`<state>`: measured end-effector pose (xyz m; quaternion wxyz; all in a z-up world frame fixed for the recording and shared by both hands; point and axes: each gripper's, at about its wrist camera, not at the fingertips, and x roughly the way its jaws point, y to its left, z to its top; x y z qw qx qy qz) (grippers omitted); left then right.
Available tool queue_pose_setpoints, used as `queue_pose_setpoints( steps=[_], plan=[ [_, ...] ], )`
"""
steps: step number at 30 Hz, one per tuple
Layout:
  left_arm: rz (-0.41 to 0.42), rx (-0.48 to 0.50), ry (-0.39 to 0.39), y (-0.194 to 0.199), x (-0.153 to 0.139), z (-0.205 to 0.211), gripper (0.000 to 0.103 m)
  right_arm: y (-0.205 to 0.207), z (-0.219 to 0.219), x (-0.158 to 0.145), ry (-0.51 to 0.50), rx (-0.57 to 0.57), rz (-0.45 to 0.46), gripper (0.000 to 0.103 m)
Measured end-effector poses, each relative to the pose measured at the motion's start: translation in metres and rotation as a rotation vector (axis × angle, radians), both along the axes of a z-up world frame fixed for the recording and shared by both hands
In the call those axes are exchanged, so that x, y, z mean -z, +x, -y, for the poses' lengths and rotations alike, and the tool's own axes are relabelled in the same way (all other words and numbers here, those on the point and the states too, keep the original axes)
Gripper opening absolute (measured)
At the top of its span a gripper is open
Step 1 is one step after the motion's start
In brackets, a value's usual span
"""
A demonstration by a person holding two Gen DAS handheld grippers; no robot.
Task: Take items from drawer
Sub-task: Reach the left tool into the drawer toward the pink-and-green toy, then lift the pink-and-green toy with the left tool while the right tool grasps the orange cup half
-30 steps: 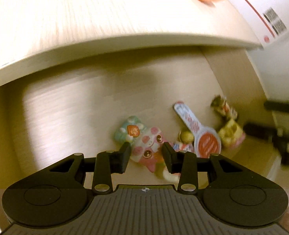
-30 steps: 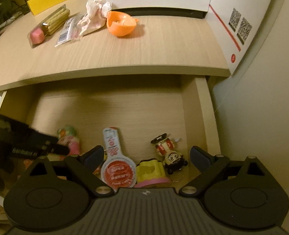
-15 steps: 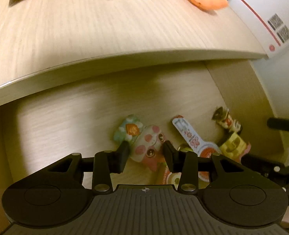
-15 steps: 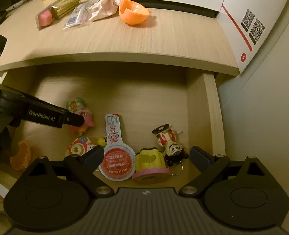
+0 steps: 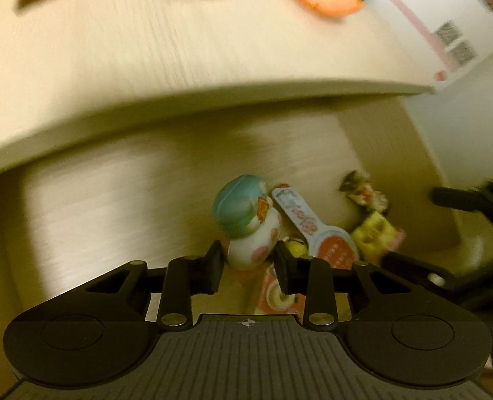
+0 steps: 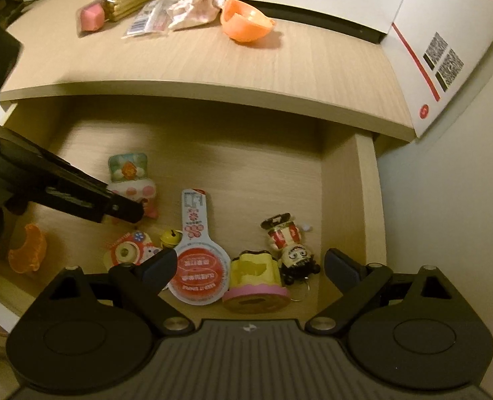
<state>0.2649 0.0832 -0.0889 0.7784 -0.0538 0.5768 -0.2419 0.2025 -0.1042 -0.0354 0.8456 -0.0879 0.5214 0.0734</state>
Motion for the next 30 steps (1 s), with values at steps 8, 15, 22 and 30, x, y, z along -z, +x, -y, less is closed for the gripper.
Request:
queue_pose_setpoints(
  steps=[8,15,22,30],
  plan=[
    [0.103,-0.035,0.034,-0.023,-0.071,-0.068,0.035,0.02,-0.044,-0.002,0.234,-0.064,-0.135,0.095],
    [0.172,-0.176,0.012,-0.042,-0.095,-0.11,0.035,0.039,-0.136,0.024,0.304,-0.234,-0.34,0.078],
    [0.159,-0.242,-0.021,-0.046,-0.085,-0.129,0.035,0.051,-0.19,0.048,0.237,-0.241,-0.464,0.078],
    [0.146,-0.253,-0.015,-0.039,-0.078,-0.139,0.035,0.051,-0.195,0.06,0.209,-0.245,-0.515,0.029]
  ],
)
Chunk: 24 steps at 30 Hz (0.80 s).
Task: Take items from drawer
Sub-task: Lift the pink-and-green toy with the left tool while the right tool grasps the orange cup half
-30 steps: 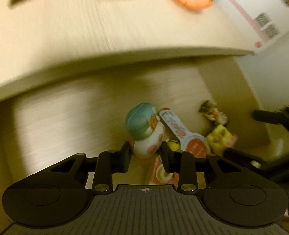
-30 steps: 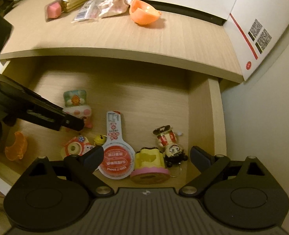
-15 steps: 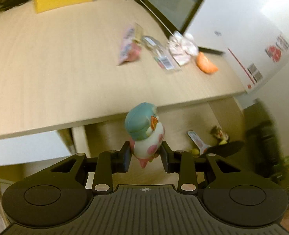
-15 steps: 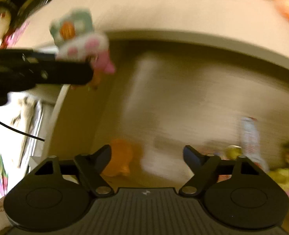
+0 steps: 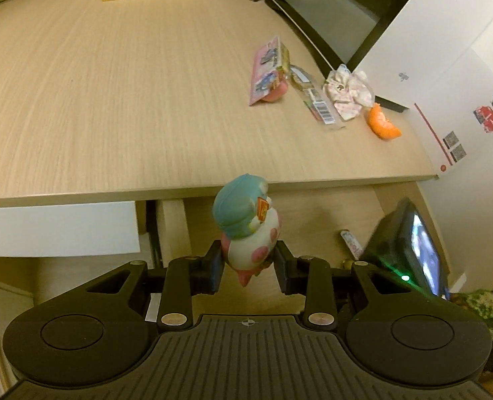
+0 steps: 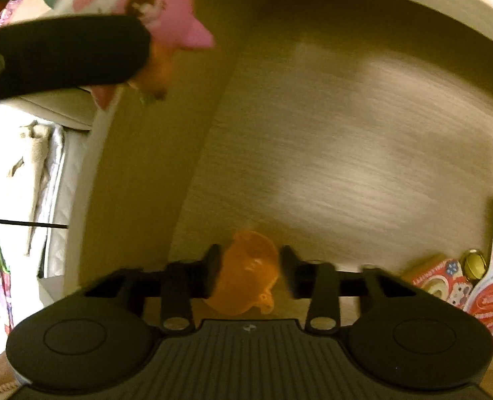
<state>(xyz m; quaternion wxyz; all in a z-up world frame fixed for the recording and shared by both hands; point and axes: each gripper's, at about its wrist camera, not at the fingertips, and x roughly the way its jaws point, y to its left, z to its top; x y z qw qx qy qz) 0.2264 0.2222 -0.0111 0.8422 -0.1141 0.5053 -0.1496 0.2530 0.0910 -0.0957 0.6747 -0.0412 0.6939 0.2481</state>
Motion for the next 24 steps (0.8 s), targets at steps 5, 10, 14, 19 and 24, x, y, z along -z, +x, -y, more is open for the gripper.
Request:
queue_pose_setpoints(
  steps=[5,10,14,19,24],
  plan=[
    [-0.025,0.042,-0.005,0.003,0.007,0.005,0.035,0.001,0.021,-0.005,0.022,0.057,0.016,0.005],
    [-0.045,0.056,-0.028,0.004,0.014,0.01,0.035,0.004,0.042,-0.017,0.055,0.112,0.042,0.003],
    [-0.044,0.056,-0.037,0.004,0.013,0.011,0.035,0.008,0.059,-0.029,0.087,0.165,0.057,0.003],
    [-0.034,0.041,-0.036,0.003,0.008,0.005,0.035,0.014,0.089,-0.055,0.12,0.253,0.113,0.003],
    [-0.01,0.047,-0.066,0.001,-0.004,0.0,0.035,0.023,0.138,-0.101,0.167,0.405,0.229,0.003]
  ],
)
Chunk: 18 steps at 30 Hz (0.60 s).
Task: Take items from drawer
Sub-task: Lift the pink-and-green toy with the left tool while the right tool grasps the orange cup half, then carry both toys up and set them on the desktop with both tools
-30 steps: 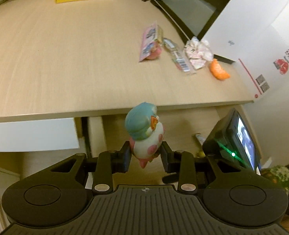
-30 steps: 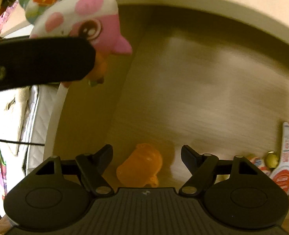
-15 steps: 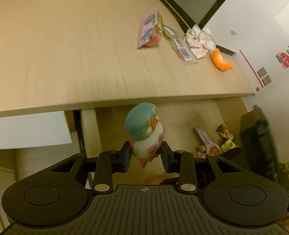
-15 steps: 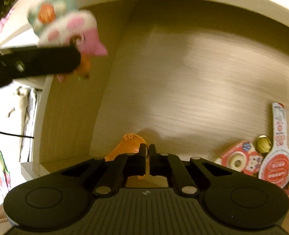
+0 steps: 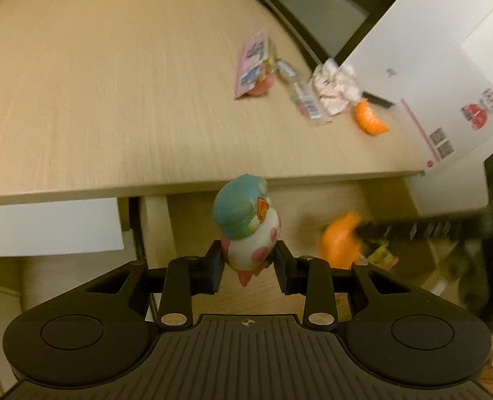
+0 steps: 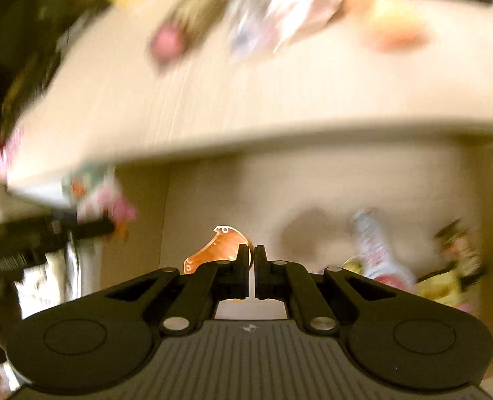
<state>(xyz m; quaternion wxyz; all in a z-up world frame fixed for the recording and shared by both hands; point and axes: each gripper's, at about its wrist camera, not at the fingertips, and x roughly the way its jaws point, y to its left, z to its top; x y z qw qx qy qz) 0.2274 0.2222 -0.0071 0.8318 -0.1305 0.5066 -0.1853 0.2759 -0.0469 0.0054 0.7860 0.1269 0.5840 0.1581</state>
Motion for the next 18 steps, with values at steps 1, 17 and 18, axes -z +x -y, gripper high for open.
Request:
queue_pose_setpoints(
  steps=[1,17,18],
  plan=[
    [0.015,0.012,-0.018,0.0,-0.005,0.001,0.035,0.002,0.011,-0.012,0.008,0.032,0.032,0.003],
    [0.189,-0.099,0.052,0.129,-0.038,0.027,0.036,0.077,0.115,-0.076,-0.056,0.344,0.319,0.003],
    [0.171,-0.117,0.056,0.136,-0.03,0.027,0.037,0.084,0.117,-0.07,-0.067,0.356,0.306,0.003]
  ],
)
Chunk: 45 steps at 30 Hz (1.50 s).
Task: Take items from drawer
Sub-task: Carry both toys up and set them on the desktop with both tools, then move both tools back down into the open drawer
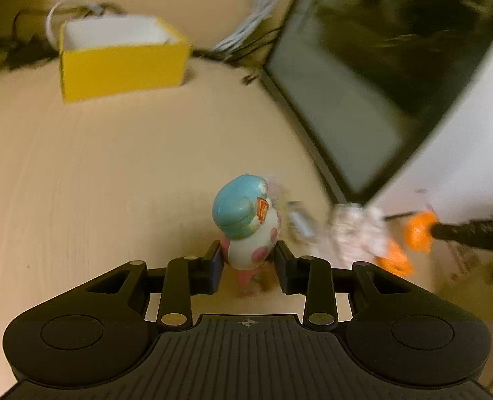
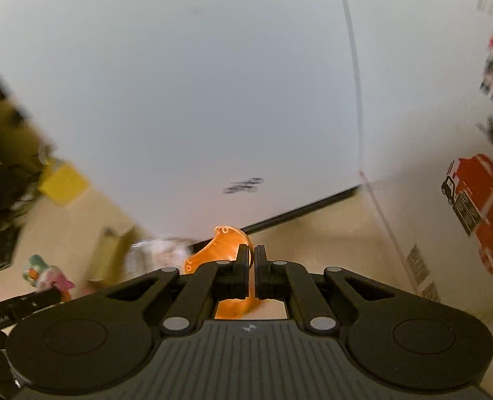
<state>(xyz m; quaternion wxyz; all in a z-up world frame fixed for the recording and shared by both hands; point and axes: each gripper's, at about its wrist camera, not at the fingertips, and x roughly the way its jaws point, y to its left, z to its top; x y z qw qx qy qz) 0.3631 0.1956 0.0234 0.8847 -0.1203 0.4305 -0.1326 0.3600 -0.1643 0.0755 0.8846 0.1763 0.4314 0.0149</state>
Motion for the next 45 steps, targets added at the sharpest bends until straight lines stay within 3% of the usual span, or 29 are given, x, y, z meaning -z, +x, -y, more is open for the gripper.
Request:
queue_pose_setpoints(
  steps=[7,12,15,17,25,29,36,40,43,45],
  plan=[
    [-0.019,-0.041,0.038,0.01,0.029,0.001,0.042,0.024,0.011,0.03,-0.006,0.012,-0.047,0.003],
    [0.051,-0.04,0.123,0.004,0.017,0.004,0.041,0.029,0.007,0.028,-0.046,0.001,-0.019,0.008],
    [0.109,-0.064,0.125,0.0,0.006,-0.004,0.04,0.027,0.003,0.019,-0.066,0.003,0.023,0.03],
    [0.129,-0.085,0.102,-0.002,-0.001,-0.01,0.04,0.021,-0.001,0.011,-0.088,0.004,0.06,0.053],
    [0.196,-0.089,0.068,-0.021,-0.018,-0.025,0.04,-0.024,-0.033,-0.011,-0.266,-0.019,0.196,0.092],
    [0.288,-0.059,0.033,-0.039,-0.024,-0.027,0.04,-0.058,-0.051,-0.008,-0.331,-0.036,0.258,0.103],
    [0.331,0.003,-0.014,-0.061,-0.034,-0.02,0.04,-0.103,-0.059,0.002,-0.395,0.021,0.272,0.103],
    [0.306,0.107,0.006,-0.075,-0.035,-0.007,0.04,-0.115,-0.061,0.01,-0.41,-0.069,0.16,0.103],
    [0.244,0.232,-0.023,-0.083,-0.033,0.005,0.04,-0.131,-0.059,0.023,-0.385,-0.124,0.072,0.102],
    [0.149,0.359,-0.048,-0.088,-0.022,0.022,0.04,-0.138,-0.055,0.029,-0.364,-0.137,0.034,0.102]
  ],
)
